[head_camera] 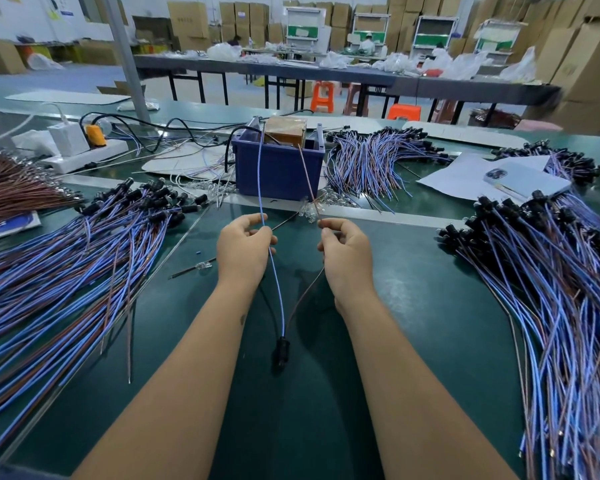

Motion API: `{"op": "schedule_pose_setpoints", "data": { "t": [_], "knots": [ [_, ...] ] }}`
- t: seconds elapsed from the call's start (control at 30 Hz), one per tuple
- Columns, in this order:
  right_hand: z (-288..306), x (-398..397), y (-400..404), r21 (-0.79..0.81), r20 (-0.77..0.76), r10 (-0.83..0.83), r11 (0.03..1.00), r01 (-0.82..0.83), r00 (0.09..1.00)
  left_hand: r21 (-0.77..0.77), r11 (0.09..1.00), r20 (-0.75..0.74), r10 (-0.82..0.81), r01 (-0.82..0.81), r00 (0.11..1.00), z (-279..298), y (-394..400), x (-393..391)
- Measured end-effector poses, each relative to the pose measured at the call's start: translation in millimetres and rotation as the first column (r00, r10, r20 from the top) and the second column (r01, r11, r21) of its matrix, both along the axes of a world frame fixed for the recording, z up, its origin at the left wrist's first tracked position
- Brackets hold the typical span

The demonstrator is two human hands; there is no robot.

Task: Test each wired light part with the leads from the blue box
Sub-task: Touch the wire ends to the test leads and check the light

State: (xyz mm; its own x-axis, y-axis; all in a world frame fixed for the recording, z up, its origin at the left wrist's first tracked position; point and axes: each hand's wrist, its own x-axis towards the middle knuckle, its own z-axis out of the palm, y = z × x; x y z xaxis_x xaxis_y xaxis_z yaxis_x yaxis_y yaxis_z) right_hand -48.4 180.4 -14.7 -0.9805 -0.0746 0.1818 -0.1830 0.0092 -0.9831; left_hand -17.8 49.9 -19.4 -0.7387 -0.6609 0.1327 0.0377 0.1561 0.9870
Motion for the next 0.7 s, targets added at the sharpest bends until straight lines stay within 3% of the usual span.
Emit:
{"op": "schedule_pose_setpoints", "data": {
  "t": [0.7],
  "knots": [
    [-3.8, -12.7, -9.4, 0.051, -0.028, -0.062, 0.997, 0.064, 0.998, -0.037, 0.999, 0.016, 0.016, -0.015, 1.0, 0.6, 2.8, -6.4]
  ]
}}
